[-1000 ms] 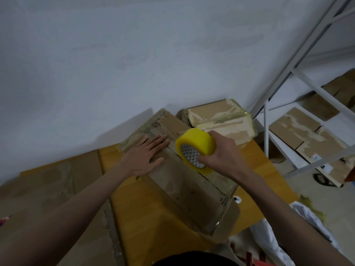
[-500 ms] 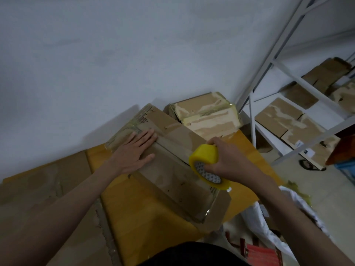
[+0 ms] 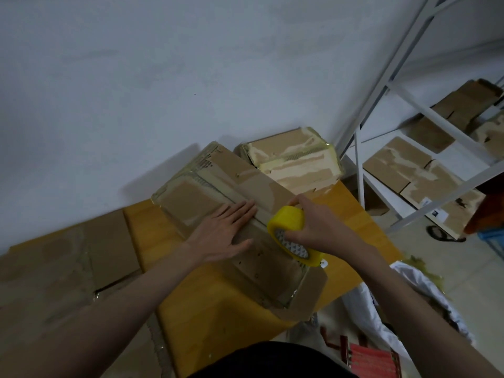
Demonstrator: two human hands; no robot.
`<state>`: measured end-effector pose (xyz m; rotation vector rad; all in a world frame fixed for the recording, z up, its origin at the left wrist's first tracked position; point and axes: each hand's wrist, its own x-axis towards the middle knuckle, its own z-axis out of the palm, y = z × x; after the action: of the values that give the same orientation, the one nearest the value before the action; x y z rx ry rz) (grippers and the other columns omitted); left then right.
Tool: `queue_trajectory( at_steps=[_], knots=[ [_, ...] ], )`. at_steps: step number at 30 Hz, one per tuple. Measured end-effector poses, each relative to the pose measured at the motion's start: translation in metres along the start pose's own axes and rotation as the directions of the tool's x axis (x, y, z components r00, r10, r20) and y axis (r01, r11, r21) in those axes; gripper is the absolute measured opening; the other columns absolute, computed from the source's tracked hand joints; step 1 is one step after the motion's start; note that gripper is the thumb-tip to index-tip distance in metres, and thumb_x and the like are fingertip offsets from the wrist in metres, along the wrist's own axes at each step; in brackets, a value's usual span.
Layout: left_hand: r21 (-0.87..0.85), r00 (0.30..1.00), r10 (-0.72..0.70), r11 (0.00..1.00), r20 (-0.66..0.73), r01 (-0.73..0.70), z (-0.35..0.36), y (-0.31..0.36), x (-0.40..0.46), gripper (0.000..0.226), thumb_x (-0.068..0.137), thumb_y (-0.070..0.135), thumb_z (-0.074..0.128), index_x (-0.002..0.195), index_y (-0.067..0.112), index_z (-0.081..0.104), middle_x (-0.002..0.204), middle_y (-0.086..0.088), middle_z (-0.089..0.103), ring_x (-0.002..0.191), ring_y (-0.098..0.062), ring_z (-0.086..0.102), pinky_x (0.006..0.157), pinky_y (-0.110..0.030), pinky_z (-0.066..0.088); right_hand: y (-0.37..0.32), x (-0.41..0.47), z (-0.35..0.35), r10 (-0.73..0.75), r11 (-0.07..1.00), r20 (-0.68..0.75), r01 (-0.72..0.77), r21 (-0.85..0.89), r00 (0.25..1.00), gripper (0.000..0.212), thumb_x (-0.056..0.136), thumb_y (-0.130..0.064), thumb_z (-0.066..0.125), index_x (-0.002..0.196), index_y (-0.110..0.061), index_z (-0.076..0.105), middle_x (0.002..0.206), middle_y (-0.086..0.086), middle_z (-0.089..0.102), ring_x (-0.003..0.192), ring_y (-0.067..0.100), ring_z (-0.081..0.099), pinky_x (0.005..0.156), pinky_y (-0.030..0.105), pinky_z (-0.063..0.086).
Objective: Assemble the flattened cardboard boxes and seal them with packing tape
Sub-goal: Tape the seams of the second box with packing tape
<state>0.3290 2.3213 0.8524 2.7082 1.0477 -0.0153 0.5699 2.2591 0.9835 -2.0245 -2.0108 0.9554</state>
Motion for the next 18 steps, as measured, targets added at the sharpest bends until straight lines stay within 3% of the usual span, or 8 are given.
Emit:
queue_trajectory(
  at_steps=[5, 7, 10, 14, 18],
  knots=[
    [-0.017, 0.998, 0.057, 0.998, 0.005, -0.057, 0.006, 0.022, 0.013, 0.079, 0.099, 0.071, 0.018, 0.158, 0.028, -0.011, 0.165, 0.011, -0.015, 0.149, -0.004, -0.020, 0.125, -0.038, -0.001, 0.011, 0.000, 0.001, 0.005, 0.999, -0.037, -0.004, 0.043, 0.999, 0.059, 0.084, -0.038, 0.076, 0.131, -0.025, 0.041, 0.094, 0.009, 0.060, 0.072, 0.022, 0.058, 0.061, 0.045, 0.048],
    [-0.028, 0.999, 0.053, 0.998, 0.001, -0.052, 0.007, 0.021, 0.013, 0.078, 0.099, 0.070, 0.019, 0.158, 0.028, -0.011, 0.165, 0.012, -0.016, 0.149, -0.004, -0.020, 0.125, -0.038, -0.001, 0.017, -0.005, 0.004, 0.006, 0.997, -0.071, -0.001, 0.079, 0.997, 0.061, 0.084, -0.037, 0.076, 0.133, -0.025, 0.041, 0.105, 0.006, 0.060, 0.079, 0.022, 0.060, 0.066, 0.047, 0.052],
    [-0.042, 0.999, 0.041, 0.998, 0.003, -0.041, 0.007, 0.016, 0.011, 0.078, 0.099, 0.070, 0.019, 0.157, 0.028, -0.012, 0.164, 0.013, -0.017, 0.149, -0.003, -0.020, 0.125, -0.038, -0.001, 0.025, -0.015, 0.013, 0.004, 0.991, -0.120, 0.012, 0.131, 0.993, 0.067, 0.086, -0.034, 0.076, 0.139, -0.023, 0.038, 0.116, -0.001, 0.052, 0.092, 0.020, 0.056, 0.071, 0.038, 0.051],
    [-0.052, 0.998, 0.056, 0.997, 0.009, -0.055, 0.009, 0.014, 0.012, 0.076, 0.100, 0.069, 0.018, 0.156, 0.031, -0.015, 0.164, 0.013, -0.018, 0.149, -0.003, -0.020, 0.125, -0.038, -0.002, 0.033, -0.025, 0.030, 0.036, 0.987, -0.173, -0.007, 0.162, 0.984, 0.071, 0.086, -0.032, 0.076, 0.144, -0.020, 0.036, 0.132, 0.006, 0.051, 0.113, 0.026, 0.053, 0.084, 0.038, 0.049],
    [-0.045, 0.998, 0.061, 0.997, -0.020, -0.062, 0.009, 0.014, 0.011, 0.074, 0.101, 0.067, 0.018, 0.157, 0.030, -0.014, 0.165, 0.012, -0.016, 0.150, -0.003, -0.017, 0.125, -0.038, -0.001, 0.035, -0.026, 0.029, 0.086, 0.981, -0.215, -0.045, 0.189, 0.973, 0.072, 0.086, -0.028, 0.075, 0.146, -0.016, 0.037, 0.131, 0.007, 0.054, 0.109, 0.025, 0.055, 0.069, 0.020, 0.040]
  ],
)
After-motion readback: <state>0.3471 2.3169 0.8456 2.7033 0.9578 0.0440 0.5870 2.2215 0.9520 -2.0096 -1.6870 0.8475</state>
